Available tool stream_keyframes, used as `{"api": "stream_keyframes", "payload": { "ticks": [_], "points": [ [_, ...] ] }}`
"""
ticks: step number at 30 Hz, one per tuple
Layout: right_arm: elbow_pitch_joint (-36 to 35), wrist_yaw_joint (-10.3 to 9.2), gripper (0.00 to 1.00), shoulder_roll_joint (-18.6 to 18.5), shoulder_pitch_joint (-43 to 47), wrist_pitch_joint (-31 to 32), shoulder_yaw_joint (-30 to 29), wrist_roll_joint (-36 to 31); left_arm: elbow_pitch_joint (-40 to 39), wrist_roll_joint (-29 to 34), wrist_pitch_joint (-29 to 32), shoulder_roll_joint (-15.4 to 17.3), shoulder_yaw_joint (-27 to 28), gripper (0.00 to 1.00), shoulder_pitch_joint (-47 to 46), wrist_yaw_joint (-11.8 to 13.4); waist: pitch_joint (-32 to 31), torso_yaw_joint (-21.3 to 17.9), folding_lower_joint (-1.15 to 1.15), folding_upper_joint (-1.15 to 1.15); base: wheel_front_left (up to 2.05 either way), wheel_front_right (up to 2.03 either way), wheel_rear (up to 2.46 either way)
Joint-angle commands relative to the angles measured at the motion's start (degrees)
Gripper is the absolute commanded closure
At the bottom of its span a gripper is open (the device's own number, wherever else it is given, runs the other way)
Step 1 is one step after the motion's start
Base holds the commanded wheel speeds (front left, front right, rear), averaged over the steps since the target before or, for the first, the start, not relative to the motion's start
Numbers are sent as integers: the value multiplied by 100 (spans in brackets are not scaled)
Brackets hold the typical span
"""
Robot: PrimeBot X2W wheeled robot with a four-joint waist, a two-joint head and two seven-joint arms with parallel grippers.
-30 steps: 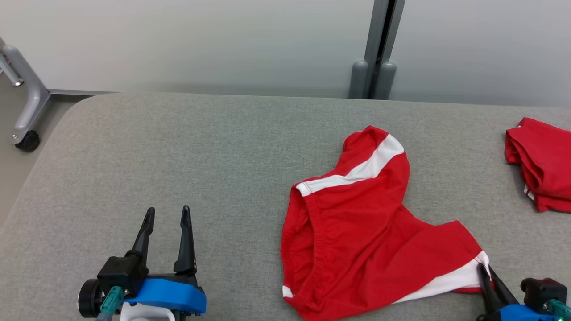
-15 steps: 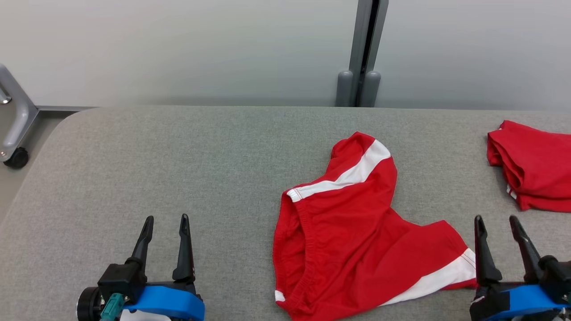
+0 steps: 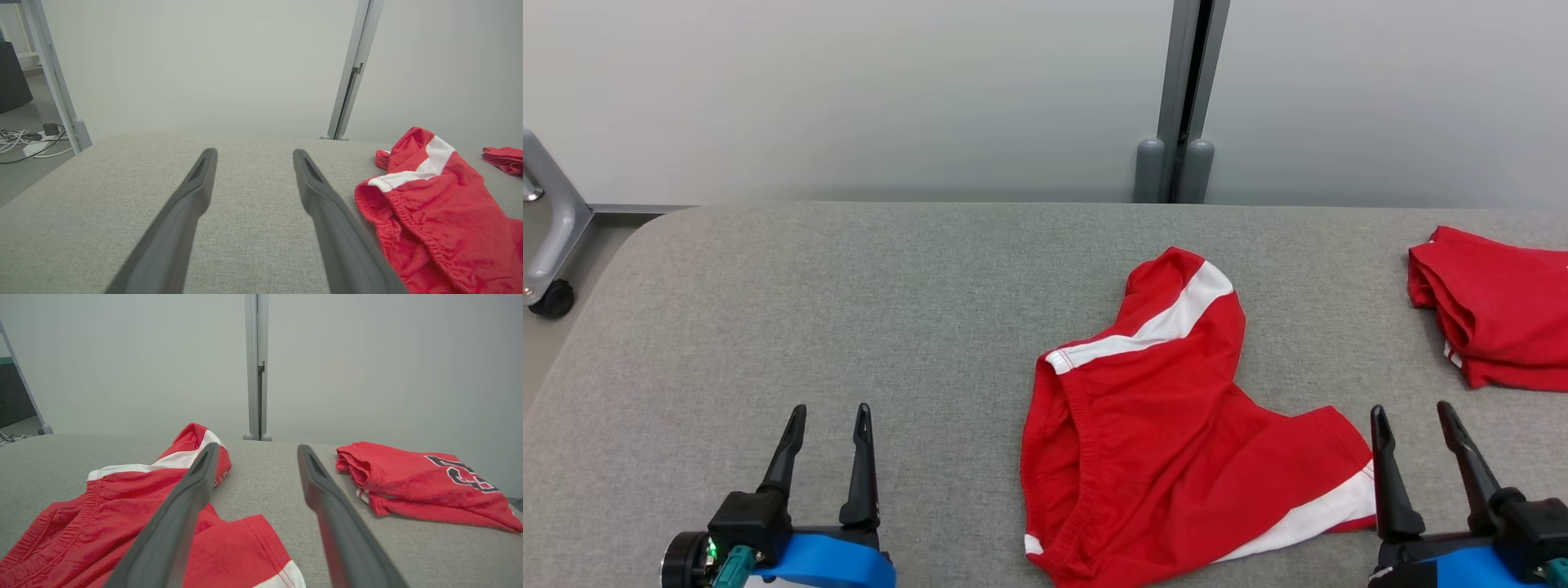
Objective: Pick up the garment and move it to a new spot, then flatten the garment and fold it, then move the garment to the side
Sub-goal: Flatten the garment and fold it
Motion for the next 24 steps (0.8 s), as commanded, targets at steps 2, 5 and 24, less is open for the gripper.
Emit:
{"api": "stream_keyframes", "payload": {
  "ticks": [2, 5, 24],
  "points": [
    [163, 1, 0, 0, 79, -23, -8, 17, -22, 62, -25, 29, -76, 0, -25, -67, 1, -14, 0, 0, 0, 0, 0],
    [467, 1, 0, -132, 4, -25, -43, -8, 51, 117, -25, 114, -330, 0, -82, -163, 0, -35, 0, 0, 0, 0, 0],
    [2411, 1, 0, -841, -781, 3, 500, 203, 486, -748, 109, 1597, -3761, 0, -459, -248, 169, -84, 0, 0, 0, 0, 0]
  ]
}}
